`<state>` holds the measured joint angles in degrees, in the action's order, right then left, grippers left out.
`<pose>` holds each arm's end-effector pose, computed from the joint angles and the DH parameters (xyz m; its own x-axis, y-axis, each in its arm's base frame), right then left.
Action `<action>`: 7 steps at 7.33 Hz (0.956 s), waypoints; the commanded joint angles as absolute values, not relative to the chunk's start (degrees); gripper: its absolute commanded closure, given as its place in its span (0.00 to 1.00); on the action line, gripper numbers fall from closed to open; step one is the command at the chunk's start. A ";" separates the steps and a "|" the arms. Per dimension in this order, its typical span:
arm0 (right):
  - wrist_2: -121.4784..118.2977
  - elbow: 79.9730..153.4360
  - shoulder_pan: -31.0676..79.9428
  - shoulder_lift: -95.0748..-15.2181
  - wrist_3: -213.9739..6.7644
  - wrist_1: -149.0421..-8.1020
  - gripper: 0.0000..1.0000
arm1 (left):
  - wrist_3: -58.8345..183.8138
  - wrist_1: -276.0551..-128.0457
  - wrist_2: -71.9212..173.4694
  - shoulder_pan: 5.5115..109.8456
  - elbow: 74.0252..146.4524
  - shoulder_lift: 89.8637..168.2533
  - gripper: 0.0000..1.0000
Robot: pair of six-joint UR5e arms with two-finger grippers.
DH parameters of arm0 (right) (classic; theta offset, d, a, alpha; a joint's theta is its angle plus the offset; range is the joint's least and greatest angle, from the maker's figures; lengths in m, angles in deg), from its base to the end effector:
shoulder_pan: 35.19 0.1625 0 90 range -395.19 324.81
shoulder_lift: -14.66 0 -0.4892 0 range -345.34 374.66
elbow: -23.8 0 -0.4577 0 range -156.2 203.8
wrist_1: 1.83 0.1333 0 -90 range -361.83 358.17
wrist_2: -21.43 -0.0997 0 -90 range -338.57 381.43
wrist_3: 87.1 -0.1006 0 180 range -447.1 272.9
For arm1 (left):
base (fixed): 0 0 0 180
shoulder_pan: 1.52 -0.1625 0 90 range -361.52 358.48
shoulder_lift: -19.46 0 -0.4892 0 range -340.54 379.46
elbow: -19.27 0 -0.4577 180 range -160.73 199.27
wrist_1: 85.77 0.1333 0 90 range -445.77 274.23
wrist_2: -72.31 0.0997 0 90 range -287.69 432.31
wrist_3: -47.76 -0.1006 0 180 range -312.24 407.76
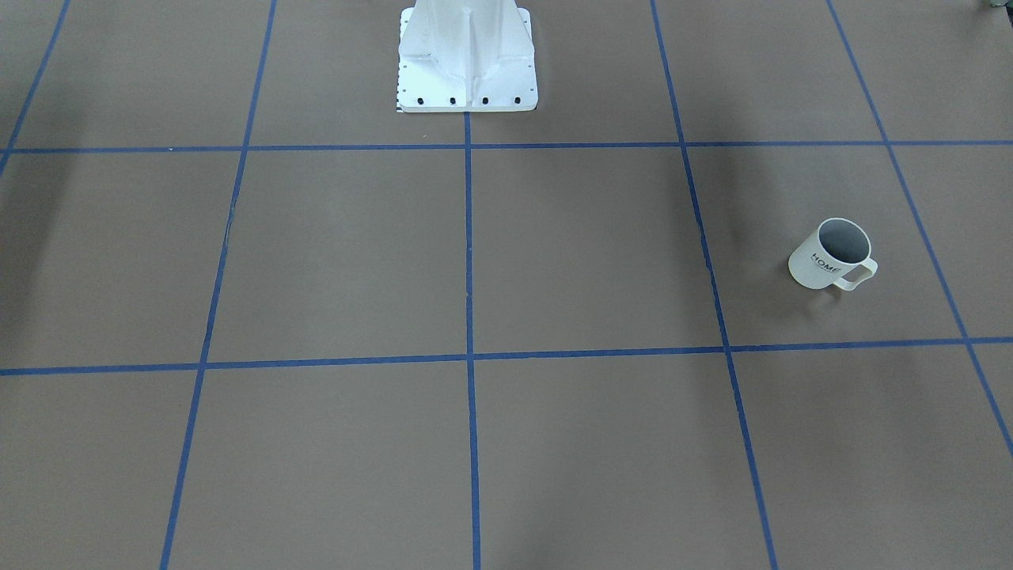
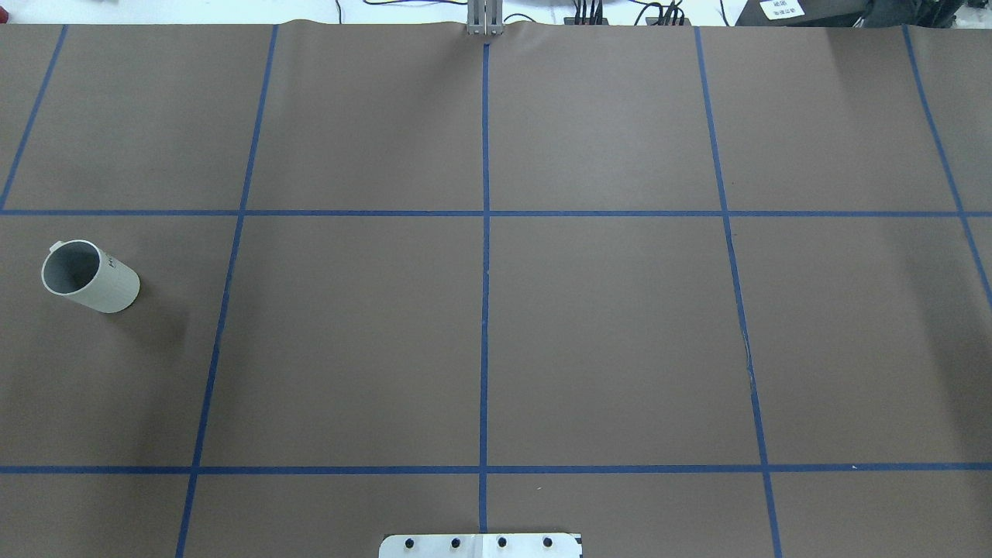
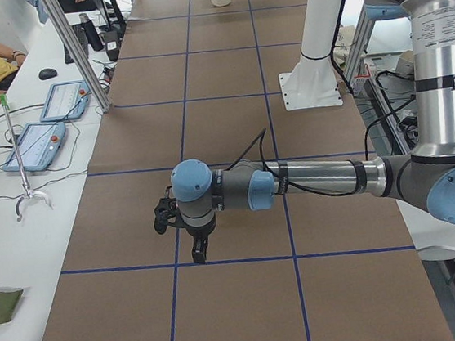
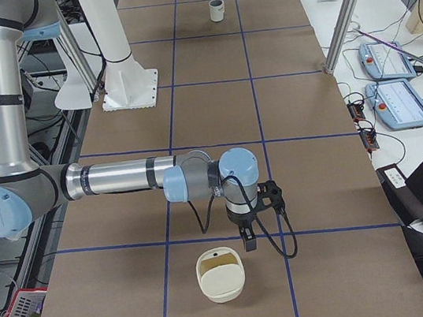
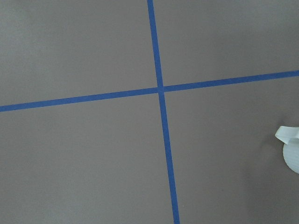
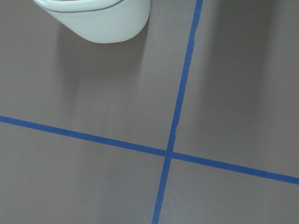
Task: Left arm hands cup to right arm to dump lemon
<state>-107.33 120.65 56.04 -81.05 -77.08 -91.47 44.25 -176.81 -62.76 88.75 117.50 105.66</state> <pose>0.0813 -0.5090 0.7160 0.7718 -0.1735 0.6117 0.1146 0.9842 0.1347 -0.0646 -0.5296 0.6765 0.7055 0.1250 -0.6976 -0.0386 0.9896 0.1383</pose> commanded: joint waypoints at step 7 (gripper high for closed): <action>-109.68 126.89 56.04 -79.65 -79.01 -77.42 0.00 | 44.51 -193.19 -63.21 88.48 115.80 109.52 0.00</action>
